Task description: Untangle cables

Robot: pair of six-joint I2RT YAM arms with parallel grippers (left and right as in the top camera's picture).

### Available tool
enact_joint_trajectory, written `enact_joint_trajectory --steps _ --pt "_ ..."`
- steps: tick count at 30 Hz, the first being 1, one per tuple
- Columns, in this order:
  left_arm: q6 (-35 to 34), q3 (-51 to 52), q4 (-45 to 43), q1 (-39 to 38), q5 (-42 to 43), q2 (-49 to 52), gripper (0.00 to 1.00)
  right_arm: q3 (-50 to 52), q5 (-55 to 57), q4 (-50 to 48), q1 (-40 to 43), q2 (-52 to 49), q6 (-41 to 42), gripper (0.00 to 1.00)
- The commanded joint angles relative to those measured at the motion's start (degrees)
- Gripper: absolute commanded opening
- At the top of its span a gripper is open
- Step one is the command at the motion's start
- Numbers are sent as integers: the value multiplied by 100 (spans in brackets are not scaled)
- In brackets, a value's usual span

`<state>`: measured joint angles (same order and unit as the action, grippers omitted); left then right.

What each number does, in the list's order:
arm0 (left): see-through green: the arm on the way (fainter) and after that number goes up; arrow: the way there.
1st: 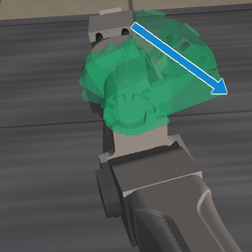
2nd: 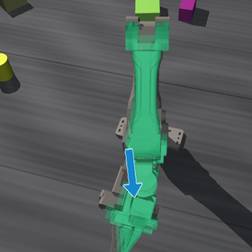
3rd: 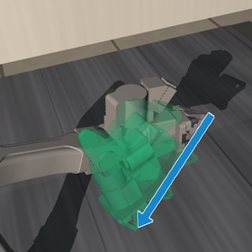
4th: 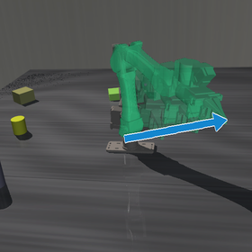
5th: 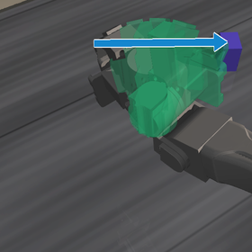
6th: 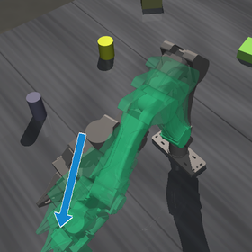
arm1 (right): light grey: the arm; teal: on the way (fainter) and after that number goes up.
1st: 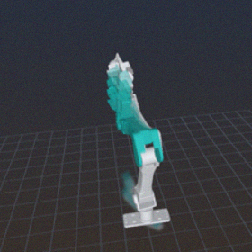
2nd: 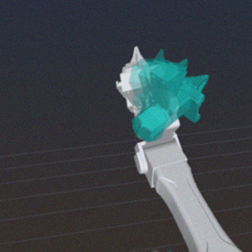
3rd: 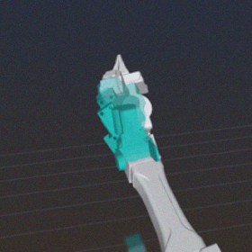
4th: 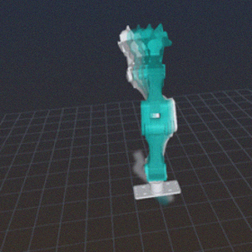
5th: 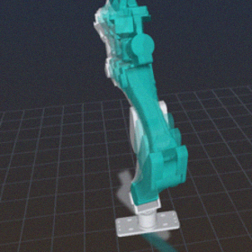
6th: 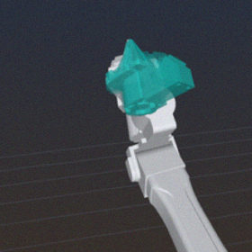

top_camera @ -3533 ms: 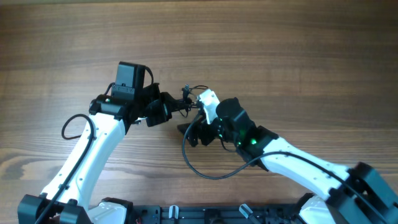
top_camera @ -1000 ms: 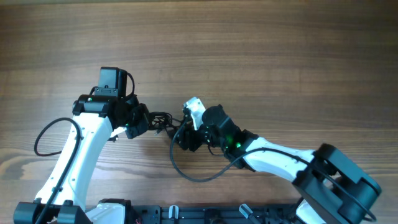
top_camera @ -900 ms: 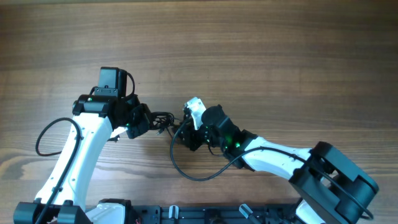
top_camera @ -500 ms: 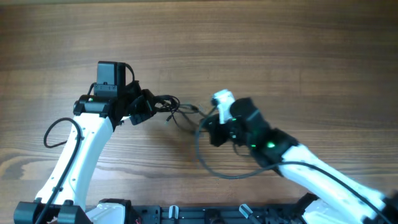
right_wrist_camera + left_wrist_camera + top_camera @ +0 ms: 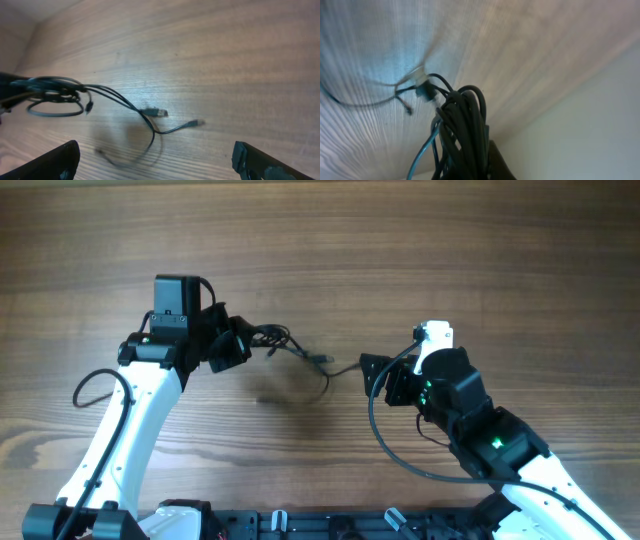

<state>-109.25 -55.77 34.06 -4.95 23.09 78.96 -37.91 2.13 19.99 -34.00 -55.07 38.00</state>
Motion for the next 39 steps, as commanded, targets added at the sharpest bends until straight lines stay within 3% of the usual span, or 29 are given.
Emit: enact_joint_trajectory --steps 1,4,8,12,16,18,20,26,33,36,37,38,39 --pt "3239 -7 -535 20 885 33 4 0 55 9 22 -293 1132 100" --pt "5062 -7 -671 20 1547 33 4 0 -341 -98 22 -468 1165 100" --pt "8035 -7 -590 17 2514 33 4 0 -1169 -522 22 -638 1163 100" --pt "9853 -7 -516 20 3665 33 4 0 -2004 -1058 22 -820 699 100" --pt "10306 -7 -417 17 4304 33 4 0 -2181 -1276 24 -1080 55 100" --pt "10605 -7 -90 17 4592 33 4 0 -1941 -1469 24 -1285 -835 100" --pt "10738 -7 114 17 4653 33 4 0 -1891 -1633 24 -1360 -1193 100" --pt "10732 -7 348 17 4846 33 4 0 -1917 -2103 22 -1375 -2085 100" --pt "10732 -7 321 -608 5167 33 4 0 -2623 -2516 22 -1759 -2052 99" --pt "10732 -7 286 -1021 5071 33 4 0 -2590 -2684 24 -1862 -1456 77" --pt "10732 -7 289 -1110 4968 33 4 0 -2507 -2643 24 -1860 -1327 60" --pt "10732 -7 289 -1158 4927 33 4 0 -2511 -2612 24 -1860 -1241 30" --pt "10732 -7 286 -1161 4927 33 4 0 -2511 -2588 24 -1860 -1211 15"
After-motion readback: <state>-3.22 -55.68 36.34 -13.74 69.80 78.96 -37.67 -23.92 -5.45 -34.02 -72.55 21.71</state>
